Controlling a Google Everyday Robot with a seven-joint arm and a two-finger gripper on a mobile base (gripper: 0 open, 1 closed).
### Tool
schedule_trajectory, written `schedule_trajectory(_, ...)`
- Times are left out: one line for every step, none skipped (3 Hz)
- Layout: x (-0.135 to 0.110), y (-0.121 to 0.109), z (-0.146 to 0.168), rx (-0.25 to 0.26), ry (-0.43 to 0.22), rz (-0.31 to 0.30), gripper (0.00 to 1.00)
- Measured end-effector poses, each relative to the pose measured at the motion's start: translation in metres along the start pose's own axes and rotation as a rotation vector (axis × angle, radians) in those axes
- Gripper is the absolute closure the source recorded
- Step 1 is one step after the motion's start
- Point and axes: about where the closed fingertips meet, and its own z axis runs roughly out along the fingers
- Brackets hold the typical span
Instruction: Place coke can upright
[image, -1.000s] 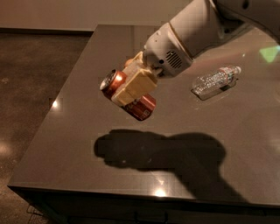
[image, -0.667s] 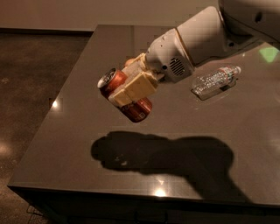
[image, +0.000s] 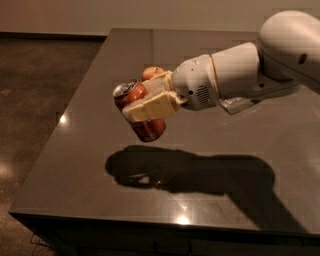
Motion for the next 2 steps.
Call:
schedule_trajectory(0.0078, -0.0103, 0.0024, 0.010, -0.095, 0.021, 1.00)
schedule_trajectory(0.0149, -0.0163, 0.0056, 0.009, -0.174, 0.029, 1.00)
